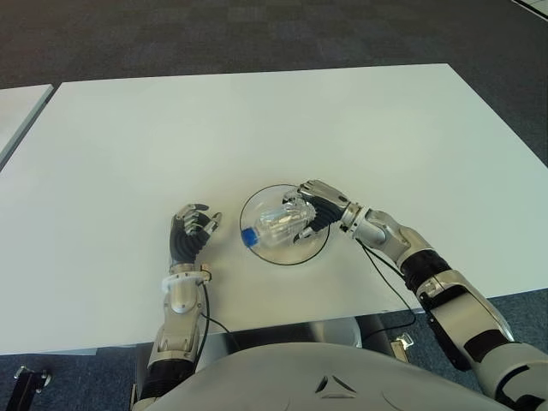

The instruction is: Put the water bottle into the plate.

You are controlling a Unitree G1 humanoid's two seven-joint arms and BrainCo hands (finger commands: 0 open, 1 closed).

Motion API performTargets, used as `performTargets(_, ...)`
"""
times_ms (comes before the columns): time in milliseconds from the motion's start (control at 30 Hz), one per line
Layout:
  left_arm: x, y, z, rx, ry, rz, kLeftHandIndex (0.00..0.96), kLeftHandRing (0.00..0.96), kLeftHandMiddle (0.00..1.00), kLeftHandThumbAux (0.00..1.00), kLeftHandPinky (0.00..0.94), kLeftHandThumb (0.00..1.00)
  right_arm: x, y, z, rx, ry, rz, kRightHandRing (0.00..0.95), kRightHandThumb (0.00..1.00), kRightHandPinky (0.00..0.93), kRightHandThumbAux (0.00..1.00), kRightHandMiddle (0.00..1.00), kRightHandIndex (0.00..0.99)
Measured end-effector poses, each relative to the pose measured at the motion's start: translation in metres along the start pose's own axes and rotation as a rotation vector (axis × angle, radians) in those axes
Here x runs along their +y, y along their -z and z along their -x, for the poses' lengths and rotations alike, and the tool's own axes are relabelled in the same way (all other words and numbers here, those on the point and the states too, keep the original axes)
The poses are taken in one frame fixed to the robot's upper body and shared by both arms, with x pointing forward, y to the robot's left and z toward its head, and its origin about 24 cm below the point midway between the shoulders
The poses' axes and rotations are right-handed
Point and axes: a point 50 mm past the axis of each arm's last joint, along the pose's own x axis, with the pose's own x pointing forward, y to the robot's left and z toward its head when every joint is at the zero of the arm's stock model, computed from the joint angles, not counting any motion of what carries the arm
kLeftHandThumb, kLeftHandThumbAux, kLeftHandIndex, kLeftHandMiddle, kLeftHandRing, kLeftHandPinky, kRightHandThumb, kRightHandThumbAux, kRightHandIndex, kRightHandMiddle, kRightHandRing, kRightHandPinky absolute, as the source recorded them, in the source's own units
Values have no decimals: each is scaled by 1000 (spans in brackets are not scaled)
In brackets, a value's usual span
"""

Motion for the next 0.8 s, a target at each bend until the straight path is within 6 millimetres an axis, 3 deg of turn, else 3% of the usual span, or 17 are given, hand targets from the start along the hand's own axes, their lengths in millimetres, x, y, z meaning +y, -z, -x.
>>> performTargets(567, 0, -1, -1, -1, 0, 1, 429, 610, 608, 719, 600, 699, -41, -18, -18, -205, 517, -255, 346, 706, 380, 715, 311, 410)
performTargets(800, -1, -1, -2, 3, 0, 2, 429, 606, 605, 719, 596, 697, -46, -26, -20, -261, 678, -341, 333, 707, 397, 714, 313, 409)
